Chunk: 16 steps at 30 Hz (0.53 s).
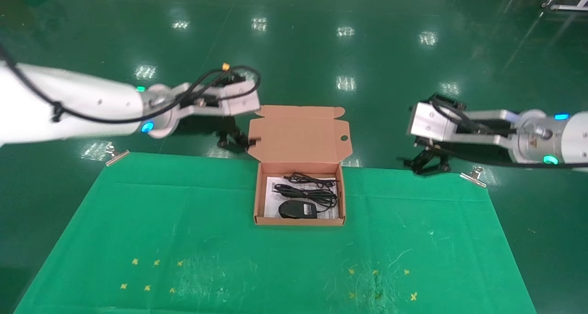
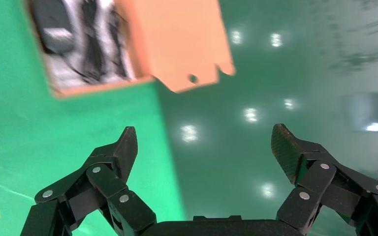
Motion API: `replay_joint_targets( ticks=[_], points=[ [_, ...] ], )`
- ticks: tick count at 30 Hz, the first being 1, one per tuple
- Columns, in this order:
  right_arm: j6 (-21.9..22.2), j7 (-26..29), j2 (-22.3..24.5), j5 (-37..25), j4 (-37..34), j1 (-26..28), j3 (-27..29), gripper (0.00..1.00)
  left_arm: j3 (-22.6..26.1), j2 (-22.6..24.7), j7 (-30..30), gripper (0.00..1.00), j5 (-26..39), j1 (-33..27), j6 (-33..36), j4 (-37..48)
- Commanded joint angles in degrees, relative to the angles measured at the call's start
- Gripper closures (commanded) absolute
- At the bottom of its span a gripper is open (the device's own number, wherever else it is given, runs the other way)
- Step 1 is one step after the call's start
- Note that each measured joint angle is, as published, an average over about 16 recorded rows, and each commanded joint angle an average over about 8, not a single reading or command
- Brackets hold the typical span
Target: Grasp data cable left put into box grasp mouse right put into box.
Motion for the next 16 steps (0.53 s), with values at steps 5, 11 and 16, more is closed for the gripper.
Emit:
replay_joint_targets(
  ticks=[5,11,16],
  points=[
    [-4.21,-1.22,0.92,7.17,0.39,-4.01,4.49,0.0,-5.7,-3.34,1.81,0.0,-7.52,4.88,4.93,-1.97],
    [-8.39,-2.43,1.83,14.29,0.78,-7.98,8.95,0.0,-11.35,-6.66,3.61,0.0,-14.99,9.72,9.82,-3.92],
    [-10.88,-3.15,2.37,18.53,1.01,-10.36,11.61,0.0,-14.72,-8.64,4.69,0.0,-19.44,12.61,12.74,-5.09]
  ],
)
